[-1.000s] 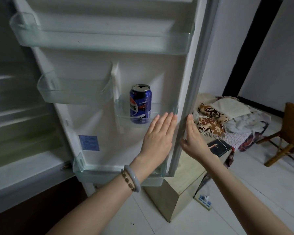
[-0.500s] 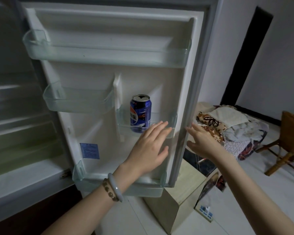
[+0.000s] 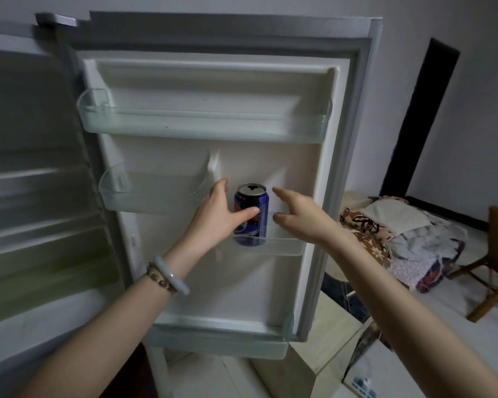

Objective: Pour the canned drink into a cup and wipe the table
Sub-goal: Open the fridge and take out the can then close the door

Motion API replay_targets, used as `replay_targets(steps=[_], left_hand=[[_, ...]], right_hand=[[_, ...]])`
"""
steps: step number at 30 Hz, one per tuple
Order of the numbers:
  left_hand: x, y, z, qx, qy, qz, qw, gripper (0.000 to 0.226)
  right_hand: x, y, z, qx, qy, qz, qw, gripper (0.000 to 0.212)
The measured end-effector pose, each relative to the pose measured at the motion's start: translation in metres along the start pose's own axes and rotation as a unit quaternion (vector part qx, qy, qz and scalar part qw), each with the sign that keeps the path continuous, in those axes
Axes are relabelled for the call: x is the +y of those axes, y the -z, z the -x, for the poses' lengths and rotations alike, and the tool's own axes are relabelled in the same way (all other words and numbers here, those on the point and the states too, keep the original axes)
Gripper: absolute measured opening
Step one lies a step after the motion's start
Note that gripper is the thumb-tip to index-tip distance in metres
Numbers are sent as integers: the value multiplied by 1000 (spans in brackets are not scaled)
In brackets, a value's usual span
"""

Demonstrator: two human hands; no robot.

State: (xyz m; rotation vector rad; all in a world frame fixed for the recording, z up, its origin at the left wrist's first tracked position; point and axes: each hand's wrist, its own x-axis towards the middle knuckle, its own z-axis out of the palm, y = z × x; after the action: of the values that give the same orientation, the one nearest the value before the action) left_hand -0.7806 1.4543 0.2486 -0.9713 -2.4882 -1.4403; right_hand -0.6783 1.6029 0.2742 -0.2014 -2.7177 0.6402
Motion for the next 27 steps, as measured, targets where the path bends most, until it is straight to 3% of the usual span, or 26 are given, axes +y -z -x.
replay_targets(steps=[5, 10, 16, 24, 27], left_hand=[[-4, -12, -11, -25, 32, 11, 999, 69], [-2, -19, -12, 1, 46, -29, 999, 66], [4, -16, -15, 29, 37, -47, 998, 68], [29, 16, -7, 36, -48, 11, 998, 56], [39, 34, 3, 31, -73, 8, 997, 62]], right_hand=[[0, -8, -12, -58, -49, -120, 990, 42], [-2, -11, -14, -50, -67, -227, 970, 31], [-13, -2, -11, -38, -71, -229, 970, 30], [-39, 26, 6, 2, -15, -246, 969, 31], [-48, 34, 19, -6, 17, -272, 962, 36]])
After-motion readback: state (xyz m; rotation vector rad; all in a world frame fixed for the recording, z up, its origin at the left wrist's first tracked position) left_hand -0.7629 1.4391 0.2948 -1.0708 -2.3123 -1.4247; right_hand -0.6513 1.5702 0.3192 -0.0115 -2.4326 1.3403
